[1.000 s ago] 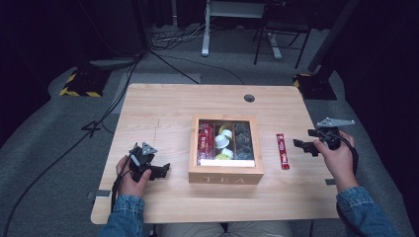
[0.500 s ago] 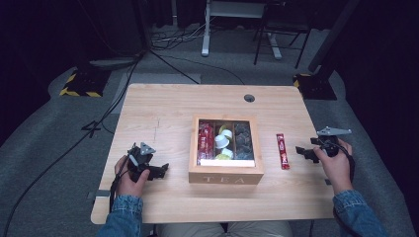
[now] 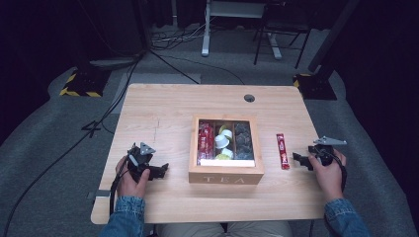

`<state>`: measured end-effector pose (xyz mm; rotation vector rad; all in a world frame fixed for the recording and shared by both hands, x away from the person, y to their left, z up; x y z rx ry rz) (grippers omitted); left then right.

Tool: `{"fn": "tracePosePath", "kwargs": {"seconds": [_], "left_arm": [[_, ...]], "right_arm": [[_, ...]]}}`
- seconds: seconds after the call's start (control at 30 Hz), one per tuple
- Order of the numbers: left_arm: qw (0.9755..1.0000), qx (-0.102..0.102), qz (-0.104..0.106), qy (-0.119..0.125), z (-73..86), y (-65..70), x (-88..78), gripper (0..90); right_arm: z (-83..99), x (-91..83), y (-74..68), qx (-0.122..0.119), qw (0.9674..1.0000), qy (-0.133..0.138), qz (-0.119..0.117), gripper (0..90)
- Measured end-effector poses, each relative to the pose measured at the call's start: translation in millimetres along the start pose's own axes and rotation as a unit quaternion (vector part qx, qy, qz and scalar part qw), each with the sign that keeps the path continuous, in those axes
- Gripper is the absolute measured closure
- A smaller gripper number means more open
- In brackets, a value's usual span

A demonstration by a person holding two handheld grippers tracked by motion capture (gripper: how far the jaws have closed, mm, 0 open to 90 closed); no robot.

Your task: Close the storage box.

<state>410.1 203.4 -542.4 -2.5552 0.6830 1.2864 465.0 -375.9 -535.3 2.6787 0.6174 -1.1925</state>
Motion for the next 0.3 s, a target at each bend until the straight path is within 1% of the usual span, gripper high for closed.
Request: {"fn": "tracePosePath", "kwargs": {"seconds": [0.03,0.1,0.13,0.3], "left_arm": [[1.0,0.0,0.0,0.0,0.1,0.1,0.0,1.8],[1.0,-0.006,-0.007,0.0,0.9,0.7,-0.6,1.8],[0.9999,-0.01,-0.01,-0.001,1.4,1.1,-1.1,1.8],[0.9999,-0.01,-0.01,-0.001,1.4,1.2,-1.1,1.8]], "right_arm": [[1.9,-0.4,-2.4,0.002,1.0,0.007,0.004,16.7],[4.5,-1.7,-4.7,-0.012,0.9998,0.001,0.015,16.6],[5.4,-2.4,-5.7,-0.008,0.9998,0.001,0.017,16.6],[7.1,-3.8,-6.0,-0.006,0.9998,0.002,0.021,16.5]]}}
Point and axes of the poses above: each handheld gripper's, and its own axes: x roughly forward along the jaws, z roughly out of its underside, y roughly to its right, the point moved 5 cm from there along x, roughly forward along the jaws, and after that the axes turned 5 degrees about -y, right-handed, at the moved point
